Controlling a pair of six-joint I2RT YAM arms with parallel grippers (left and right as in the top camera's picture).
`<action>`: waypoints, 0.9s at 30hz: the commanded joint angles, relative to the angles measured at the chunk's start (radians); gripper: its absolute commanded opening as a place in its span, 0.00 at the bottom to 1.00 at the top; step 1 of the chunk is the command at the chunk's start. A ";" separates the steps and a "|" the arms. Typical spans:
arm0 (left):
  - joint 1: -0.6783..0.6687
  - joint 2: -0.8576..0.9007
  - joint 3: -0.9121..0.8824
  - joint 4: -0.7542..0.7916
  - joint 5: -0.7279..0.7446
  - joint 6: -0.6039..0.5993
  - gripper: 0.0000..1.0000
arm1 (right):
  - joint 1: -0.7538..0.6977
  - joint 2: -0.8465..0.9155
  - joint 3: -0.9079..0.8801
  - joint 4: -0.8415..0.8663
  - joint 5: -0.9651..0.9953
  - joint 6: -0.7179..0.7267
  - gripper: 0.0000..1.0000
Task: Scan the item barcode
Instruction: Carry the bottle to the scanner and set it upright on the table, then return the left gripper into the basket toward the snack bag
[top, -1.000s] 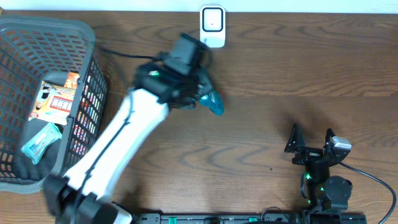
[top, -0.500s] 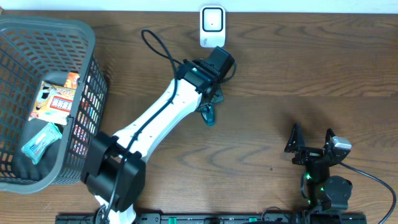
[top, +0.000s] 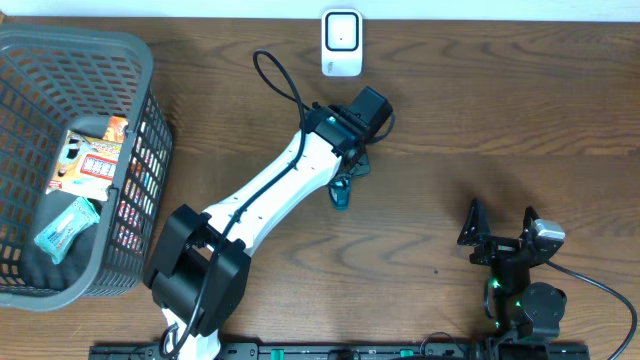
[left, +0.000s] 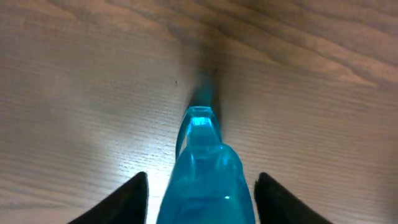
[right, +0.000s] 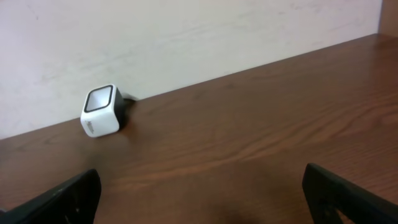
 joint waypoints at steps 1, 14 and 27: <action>0.003 -0.006 0.026 -0.002 -0.024 0.006 0.64 | 0.005 -0.005 -0.001 -0.004 0.011 -0.008 0.99; 0.004 -0.109 0.207 -0.165 -0.024 0.159 0.98 | 0.005 -0.005 -0.001 -0.004 0.011 -0.008 0.99; 0.217 -0.392 0.456 -0.236 -0.226 0.249 0.98 | 0.005 -0.005 -0.001 -0.004 0.011 -0.008 0.99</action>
